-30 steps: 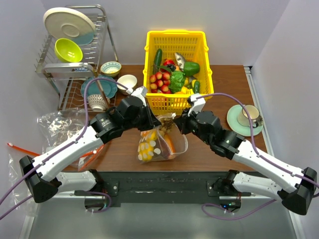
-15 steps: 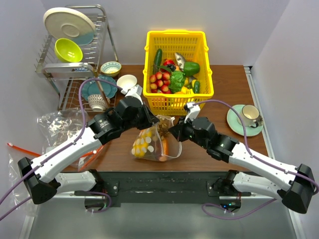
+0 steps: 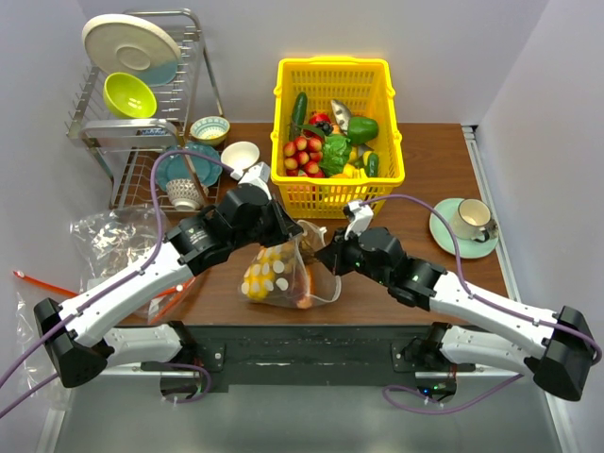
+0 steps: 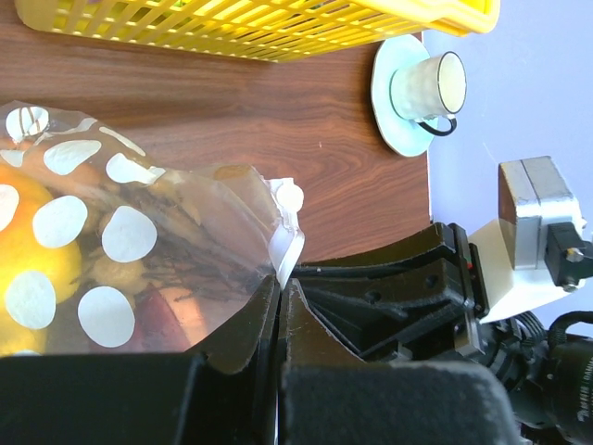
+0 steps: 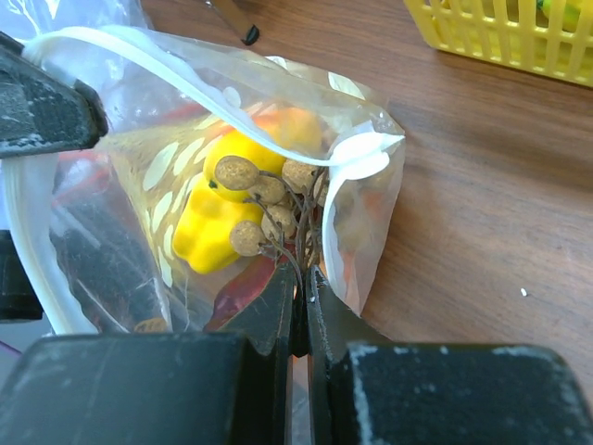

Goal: Place the food in the zip-top bag and seal the zipper
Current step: Adjust the fake fruit in the zipper food storage bag.

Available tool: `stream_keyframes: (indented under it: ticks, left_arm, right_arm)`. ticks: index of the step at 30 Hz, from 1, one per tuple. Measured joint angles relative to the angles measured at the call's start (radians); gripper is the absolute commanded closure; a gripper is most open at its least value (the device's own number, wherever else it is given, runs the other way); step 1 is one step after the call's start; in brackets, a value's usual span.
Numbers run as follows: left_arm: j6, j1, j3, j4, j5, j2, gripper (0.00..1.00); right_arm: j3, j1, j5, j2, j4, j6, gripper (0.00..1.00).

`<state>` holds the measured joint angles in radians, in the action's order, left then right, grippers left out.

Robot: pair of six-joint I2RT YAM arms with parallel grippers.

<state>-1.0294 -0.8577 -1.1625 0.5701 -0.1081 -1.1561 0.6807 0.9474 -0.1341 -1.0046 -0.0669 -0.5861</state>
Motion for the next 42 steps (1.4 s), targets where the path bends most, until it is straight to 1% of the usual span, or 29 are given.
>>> stream_keyframes:
  ticks: [4, 7, 9, 11, 13, 14, 15, 20, 21, 23, 25, 29, 31, 35, 37, 38, 39, 42]
  left_arm:
    - [0.001, 0.000, 0.013, -0.004, 0.000, 0.008, 1.00]
    - [0.001, 0.000, 0.027, -0.007, -0.002, 0.025, 1.00]
    - [0.000, 0.000, 0.039, -0.008, -0.004, 0.040, 1.00]
    - [0.001, 0.000, 0.049, -0.007, -0.005, 0.054, 1.00]
    - [0.002, 0.000, 0.050, -0.008, -0.004, 0.058, 1.00]
    - [0.002, 0.000, 0.050, -0.007, -0.004, 0.058, 1.00]
    - [0.002, 0.000, 0.050, -0.007, -0.003, 0.058, 1.00]
    - [0.005, 0.000, 0.050, -0.008, -0.002, 0.058, 1.00]
    - [0.005, 0.000, 0.050, -0.007, -0.002, 0.058, 1.00]
    - [0.005, 0.000, 0.050, -0.008, -0.003, 0.058, 1.00]
    - [0.005, 0.000, 0.050, -0.008, -0.004, 0.060, 1.00]
    - [0.006, 0.000, 0.050, -0.008, -0.004, 0.067, 1.00]
    - [0.011, 0.000, 0.050, -0.008, -0.005, 0.071, 1.00]
    - [0.019, 0.000, 0.050, -0.008, -0.005, 0.075, 1.00]
    - [0.021, 0.000, 0.050, -0.008, -0.004, 0.076, 1.00]
    - [0.022, 0.000, 0.050, -0.008, -0.004, 0.076, 1.00]
    - [0.023, 0.000, 0.050, -0.008, -0.003, 0.076, 1.00]
    - [0.026, 0.000, 0.050, -0.008, 0.000, 0.076, 1.00]
  right_arm:
    - [0.035, 0.001, 0.052, -0.014, -0.015, 0.014, 0.92]
    - [0.068, 0.001, 0.106, -0.040, -0.029, 0.021, 0.96]
    - [0.090, 0.001, 0.156, -0.064, -0.034, 0.025, 0.98]
    - [0.102, 0.002, 0.206, -0.085, -0.037, 0.026, 0.97]
    - [0.105, 0.006, 0.256, -0.102, -0.034, 0.025, 0.94]
    - [0.105, 0.010, 0.278, -0.109, -0.033, 0.025, 0.91]
    - [0.105, 0.015, 0.295, -0.116, -0.030, 0.024, 0.85]
    - [0.107, 0.051, 0.391, -0.159, -0.023, 0.021, 0.64]
    - [0.108, 0.055, 0.406, -0.167, -0.024, 0.020, 0.51]
    - [0.112, 0.059, 0.424, -0.176, -0.035, 0.020, 0.37]
    - [0.122, 0.060, 0.434, -0.173, -0.056, 0.027, 0.32]
    - [0.150, 0.060, 0.429, -0.129, -0.115, 0.042, 0.30]
    - [0.163, 0.060, 0.411, -0.089, -0.151, 0.047, 0.31]
    - [0.213, 0.060, 0.348, 0.001, -0.245, 0.053, 0.41]
    - [0.240, 0.060, 0.304, 0.034, -0.285, 0.055, 0.40]
    - [0.249, 0.060, 0.288, 0.048, -0.299, 0.055, 0.36]
    - [0.257, 0.060, 0.273, 0.057, -0.315, 0.056, 0.35]
    - [0.288, 0.060, 0.246, 0.052, -0.367, 0.056, 0.34]
